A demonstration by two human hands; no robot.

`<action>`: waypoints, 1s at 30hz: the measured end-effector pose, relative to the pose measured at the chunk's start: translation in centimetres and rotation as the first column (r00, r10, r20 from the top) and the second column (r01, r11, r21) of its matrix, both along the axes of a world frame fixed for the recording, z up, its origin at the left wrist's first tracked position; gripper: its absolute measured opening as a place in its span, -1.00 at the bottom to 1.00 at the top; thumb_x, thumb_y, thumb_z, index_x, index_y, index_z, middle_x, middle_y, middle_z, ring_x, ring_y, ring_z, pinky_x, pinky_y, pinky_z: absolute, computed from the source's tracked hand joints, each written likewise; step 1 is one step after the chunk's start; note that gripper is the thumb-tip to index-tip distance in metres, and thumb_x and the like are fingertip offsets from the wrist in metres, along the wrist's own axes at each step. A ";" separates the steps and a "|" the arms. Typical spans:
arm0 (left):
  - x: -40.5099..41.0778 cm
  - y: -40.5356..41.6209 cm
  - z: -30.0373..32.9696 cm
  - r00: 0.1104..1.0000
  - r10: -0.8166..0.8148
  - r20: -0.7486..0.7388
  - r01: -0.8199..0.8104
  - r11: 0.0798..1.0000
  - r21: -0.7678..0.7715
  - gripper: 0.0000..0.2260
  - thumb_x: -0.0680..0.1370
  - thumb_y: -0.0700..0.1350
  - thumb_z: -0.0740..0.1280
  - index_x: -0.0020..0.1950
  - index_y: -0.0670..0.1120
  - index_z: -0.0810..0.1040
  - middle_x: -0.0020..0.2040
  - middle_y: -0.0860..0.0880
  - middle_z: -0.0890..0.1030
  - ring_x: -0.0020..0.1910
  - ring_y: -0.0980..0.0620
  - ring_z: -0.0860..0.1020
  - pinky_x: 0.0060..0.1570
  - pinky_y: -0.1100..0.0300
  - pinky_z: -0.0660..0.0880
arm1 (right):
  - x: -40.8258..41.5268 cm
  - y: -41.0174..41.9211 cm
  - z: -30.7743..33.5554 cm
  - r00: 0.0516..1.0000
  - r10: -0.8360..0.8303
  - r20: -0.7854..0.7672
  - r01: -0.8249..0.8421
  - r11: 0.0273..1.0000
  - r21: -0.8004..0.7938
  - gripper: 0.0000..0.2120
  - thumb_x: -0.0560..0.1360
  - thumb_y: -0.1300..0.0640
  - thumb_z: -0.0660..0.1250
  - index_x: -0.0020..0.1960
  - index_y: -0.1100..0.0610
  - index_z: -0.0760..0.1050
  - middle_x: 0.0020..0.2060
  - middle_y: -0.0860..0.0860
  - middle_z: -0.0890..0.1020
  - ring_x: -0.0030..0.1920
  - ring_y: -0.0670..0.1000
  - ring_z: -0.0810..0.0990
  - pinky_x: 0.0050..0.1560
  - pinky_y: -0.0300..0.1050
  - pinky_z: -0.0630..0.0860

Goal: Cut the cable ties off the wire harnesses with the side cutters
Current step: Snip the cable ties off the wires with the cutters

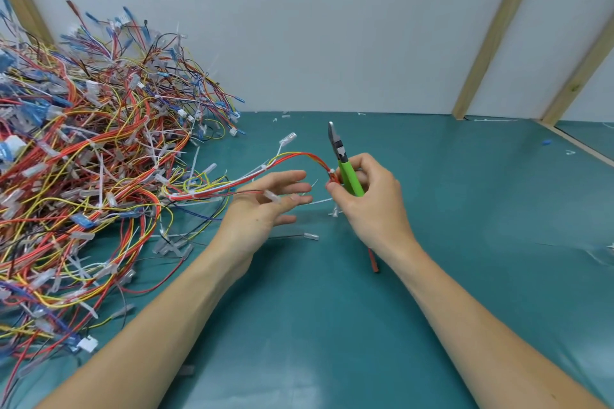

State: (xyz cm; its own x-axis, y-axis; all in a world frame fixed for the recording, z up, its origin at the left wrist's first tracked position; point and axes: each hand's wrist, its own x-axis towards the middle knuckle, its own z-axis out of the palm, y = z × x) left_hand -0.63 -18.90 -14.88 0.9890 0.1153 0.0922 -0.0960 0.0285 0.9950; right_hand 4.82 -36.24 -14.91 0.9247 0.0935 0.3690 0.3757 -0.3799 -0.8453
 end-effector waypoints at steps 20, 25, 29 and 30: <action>1.2 2.6 0.5 0.974 0.227 0.011 -0.209 0.911 -0.356 -0.78 0.66 0.00 0.25 0.10 -0.02 0.67 -0.22 0.13 0.57 -0.36 0.17 0.37 -0.42 0.32 0.22 | 4.9 -6.2 -0.2 0.898 -0.439 -0.040 0.396 0.844 -0.362 -0.78 0.50 0.24 0.39 0.02 -0.03 0.45 -0.04 -0.11 0.70 0.02 0.12 0.58 -0.17 -0.03 0.39; 0.9 0.5 -0.1 0.979 0.129 0.158 -0.115 0.989 -0.095 -0.80 0.67 -0.06 0.25 0.11 -0.01 0.68 -0.14 0.05 0.62 -0.31 0.14 0.46 -0.41 0.31 0.38 | 4.3 -6.2 0.8 0.919 -0.392 -0.030 0.369 0.887 -0.278 -0.69 0.45 0.37 0.31 0.08 0.03 0.43 0.02 -0.06 0.68 0.04 0.15 0.58 -0.02 0.05 0.50; 0.6 -0.8 -0.7 0.992 0.029 0.123 -0.025 0.999 -0.039 -0.80 0.67 -0.12 0.24 0.20 -0.09 0.63 -0.11 0.04 0.64 -0.27 0.11 0.52 -0.29 0.25 0.53 | 3.1 -5.4 2.3 0.904 -0.390 0.176 0.409 0.908 -0.086 -0.64 0.41 0.41 0.23 0.06 0.00 0.40 -0.10 -0.11 0.64 0.04 0.14 0.56 -0.07 0.06 0.47; 0.6 -0.8 -0.7 0.993 0.028 0.116 -0.024 0.999 -0.035 -0.81 0.67 -0.14 0.25 0.20 -0.09 0.62 -0.12 0.04 0.64 -0.26 0.11 0.52 -0.27 0.24 0.55 | 2.6 -5.2 2.7 0.898 -0.382 0.220 0.400 0.915 -0.043 -0.63 0.41 0.41 0.23 0.05 -0.02 0.39 -0.13 -0.16 0.62 0.04 0.12 0.56 -0.08 0.02 0.43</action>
State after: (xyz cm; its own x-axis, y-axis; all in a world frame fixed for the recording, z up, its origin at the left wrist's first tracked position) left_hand -0.07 -19.66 -15.57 0.9683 0.1462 0.2025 -0.2127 0.0576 0.9754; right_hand 7.47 -41.40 -12.26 0.7992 -0.2207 0.5591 0.3417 -0.5985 -0.7246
